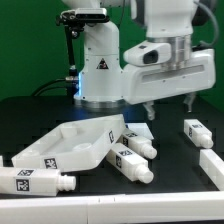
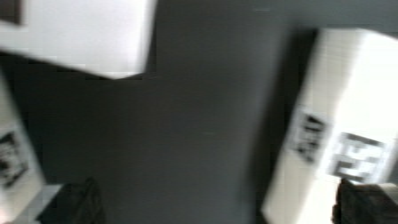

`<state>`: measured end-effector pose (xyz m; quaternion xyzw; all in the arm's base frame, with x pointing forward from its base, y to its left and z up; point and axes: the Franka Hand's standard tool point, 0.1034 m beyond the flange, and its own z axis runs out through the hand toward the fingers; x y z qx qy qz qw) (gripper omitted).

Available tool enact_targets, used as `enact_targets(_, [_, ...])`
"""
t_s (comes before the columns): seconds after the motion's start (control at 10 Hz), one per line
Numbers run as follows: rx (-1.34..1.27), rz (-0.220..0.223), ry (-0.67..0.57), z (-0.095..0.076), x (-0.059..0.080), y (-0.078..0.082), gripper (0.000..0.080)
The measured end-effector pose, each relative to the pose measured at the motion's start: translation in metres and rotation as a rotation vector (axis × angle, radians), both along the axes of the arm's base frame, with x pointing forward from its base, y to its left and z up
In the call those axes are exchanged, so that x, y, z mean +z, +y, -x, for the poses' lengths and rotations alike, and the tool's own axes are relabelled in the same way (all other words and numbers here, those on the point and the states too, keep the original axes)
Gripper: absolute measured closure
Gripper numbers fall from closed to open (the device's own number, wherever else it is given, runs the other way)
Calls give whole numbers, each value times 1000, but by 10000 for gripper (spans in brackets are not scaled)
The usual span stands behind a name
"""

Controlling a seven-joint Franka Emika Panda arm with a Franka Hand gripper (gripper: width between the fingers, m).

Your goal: Assemble desk

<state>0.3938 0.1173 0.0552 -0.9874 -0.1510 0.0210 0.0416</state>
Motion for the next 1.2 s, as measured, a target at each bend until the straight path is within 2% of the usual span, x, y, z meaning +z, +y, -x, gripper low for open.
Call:
enact_targets(0.1, [65, 0, 2, -24, 7, -15, 151])
enact_targets(0.2, [179, 24, -33, -48, 18, -16, 151])
enact_targets(0.3, [271, 29, -55, -60, 21, -19, 151])
enact_targets(0.6, [260, 28, -47, -57, 16, -22, 151])
enact_targets(0.7, [279, 31, -34, -58, 6, -34, 151])
enact_targets(0.8, [261, 35, -30, -67, 1, -47, 151])
enact_targets(0.9, [256, 35, -26, -68, -3, -54, 151])
enact_targets(1.0, [247, 37, -22, -66, -11, -59, 151])
enact_targets(1.2, [248, 42, -33, -63, -25, -60, 151])
